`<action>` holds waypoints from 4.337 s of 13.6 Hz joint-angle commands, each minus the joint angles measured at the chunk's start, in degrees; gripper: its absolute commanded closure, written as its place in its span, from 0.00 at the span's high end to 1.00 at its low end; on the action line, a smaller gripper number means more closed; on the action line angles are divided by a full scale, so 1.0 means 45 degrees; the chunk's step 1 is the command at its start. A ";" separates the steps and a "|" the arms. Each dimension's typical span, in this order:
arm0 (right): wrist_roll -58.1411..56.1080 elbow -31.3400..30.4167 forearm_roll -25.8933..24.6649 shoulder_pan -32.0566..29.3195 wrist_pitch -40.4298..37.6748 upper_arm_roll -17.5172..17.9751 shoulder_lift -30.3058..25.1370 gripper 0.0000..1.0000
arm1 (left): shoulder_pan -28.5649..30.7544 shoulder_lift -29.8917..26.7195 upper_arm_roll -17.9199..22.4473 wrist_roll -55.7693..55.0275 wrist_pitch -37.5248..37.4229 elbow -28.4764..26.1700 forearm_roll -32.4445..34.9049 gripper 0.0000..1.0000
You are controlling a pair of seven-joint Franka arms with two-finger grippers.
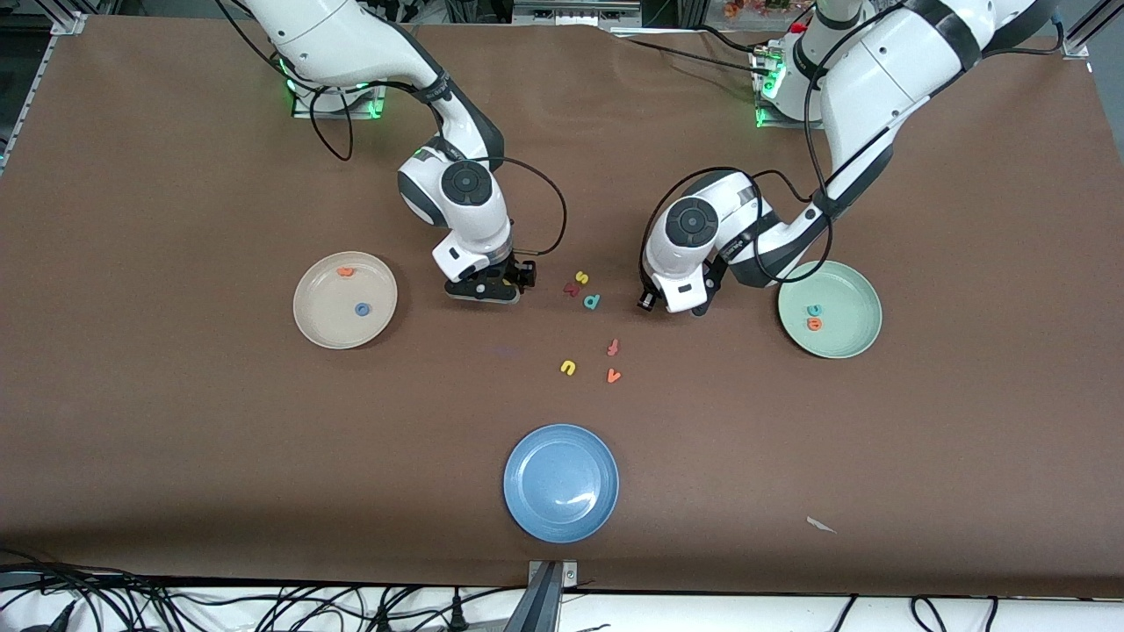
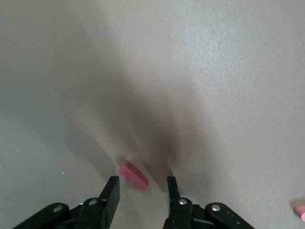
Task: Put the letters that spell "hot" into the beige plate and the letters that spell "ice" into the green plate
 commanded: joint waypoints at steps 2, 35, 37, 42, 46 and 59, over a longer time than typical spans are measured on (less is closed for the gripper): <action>0.0238 -0.0120 -0.0415 -0.0043 0.0308 -0.0010 0.0048 0.77 | 0.0008 -0.0268 0.0038 -0.0426 0.0004 -0.0212 0.0331 0.48; -0.5633 -0.2206 -0.0669 -0.2871 -0.2817 0.0048 -0.3563 0.00 | 0.8225 -0.1108 -0.3732 1.3287 -0.4620 0.0569 0.0175 0.00; -0.7079 -0.3045 -0.0668 -0.3789 -0.2817 0.0048 -0.4206 0.00 | 0.8989 -0.1049 -0.3286 1.6318 -0.5385 0.0550 0.0370 0.00; -0.9114 -0.3986 -0.0649 -0.4496 -0.2836 -0.0516 -0.5049 0.01 | 0.9207 -0.0446 -0.2208 1.8324 -0.5309 0.0530 0.1715 0.00; -1.0757 -0.4124 -0.0630 -0.5082 -0.2778 -0.1161 -0.5108 0.45 | 0.9188 -0.0365 -0.2189 1.8498 -0.5348 0.0569 0.1757 1.00; -1.0739 -0.2471 0.2085 -0.5083 -0.5267 -0.1065 -0.5831 1.00 | 0.6649 -0.0405 -0.2325 2.3398 -1.2609 0.8025 0.1015 1.00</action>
